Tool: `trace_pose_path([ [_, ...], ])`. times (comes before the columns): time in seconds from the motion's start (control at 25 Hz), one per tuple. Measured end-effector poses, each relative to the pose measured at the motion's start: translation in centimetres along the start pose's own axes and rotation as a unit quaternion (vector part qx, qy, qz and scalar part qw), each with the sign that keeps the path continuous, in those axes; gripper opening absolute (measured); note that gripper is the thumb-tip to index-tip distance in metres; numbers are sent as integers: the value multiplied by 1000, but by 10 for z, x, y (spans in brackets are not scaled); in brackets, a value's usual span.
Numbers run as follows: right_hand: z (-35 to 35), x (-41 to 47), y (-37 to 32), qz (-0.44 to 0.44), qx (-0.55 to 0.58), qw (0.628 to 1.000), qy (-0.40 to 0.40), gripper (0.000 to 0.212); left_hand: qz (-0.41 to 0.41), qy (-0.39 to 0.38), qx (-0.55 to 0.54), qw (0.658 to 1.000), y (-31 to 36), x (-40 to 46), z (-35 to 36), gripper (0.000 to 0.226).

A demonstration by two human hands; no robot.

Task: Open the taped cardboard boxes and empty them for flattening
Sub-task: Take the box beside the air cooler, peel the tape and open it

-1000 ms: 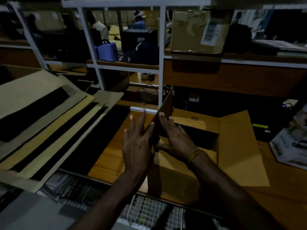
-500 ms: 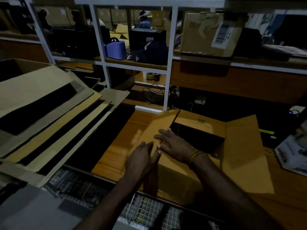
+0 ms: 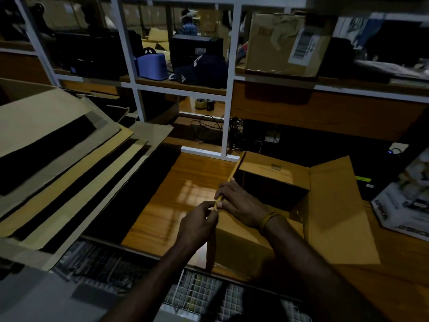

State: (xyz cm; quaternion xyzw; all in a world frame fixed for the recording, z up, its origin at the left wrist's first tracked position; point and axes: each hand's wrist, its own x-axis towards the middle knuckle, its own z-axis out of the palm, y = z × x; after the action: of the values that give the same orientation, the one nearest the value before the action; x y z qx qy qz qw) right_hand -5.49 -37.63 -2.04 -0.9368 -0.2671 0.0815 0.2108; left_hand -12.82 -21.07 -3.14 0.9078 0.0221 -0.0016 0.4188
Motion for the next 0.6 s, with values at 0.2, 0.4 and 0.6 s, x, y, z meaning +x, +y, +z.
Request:
trace_pose_path([
  [0.2,-9,-23,-11,111,11,993,30,57,95,22,171,980,14,0,-12,52],
  [0.4,-40,-63,-6,242,-29,967,-69,95,158,-126,224,953,36,16,-20,80],
  [0.6,-63,-96,-25,295,-91,951,-29,109,212,-228,244,919,55,35,-24,97],
])
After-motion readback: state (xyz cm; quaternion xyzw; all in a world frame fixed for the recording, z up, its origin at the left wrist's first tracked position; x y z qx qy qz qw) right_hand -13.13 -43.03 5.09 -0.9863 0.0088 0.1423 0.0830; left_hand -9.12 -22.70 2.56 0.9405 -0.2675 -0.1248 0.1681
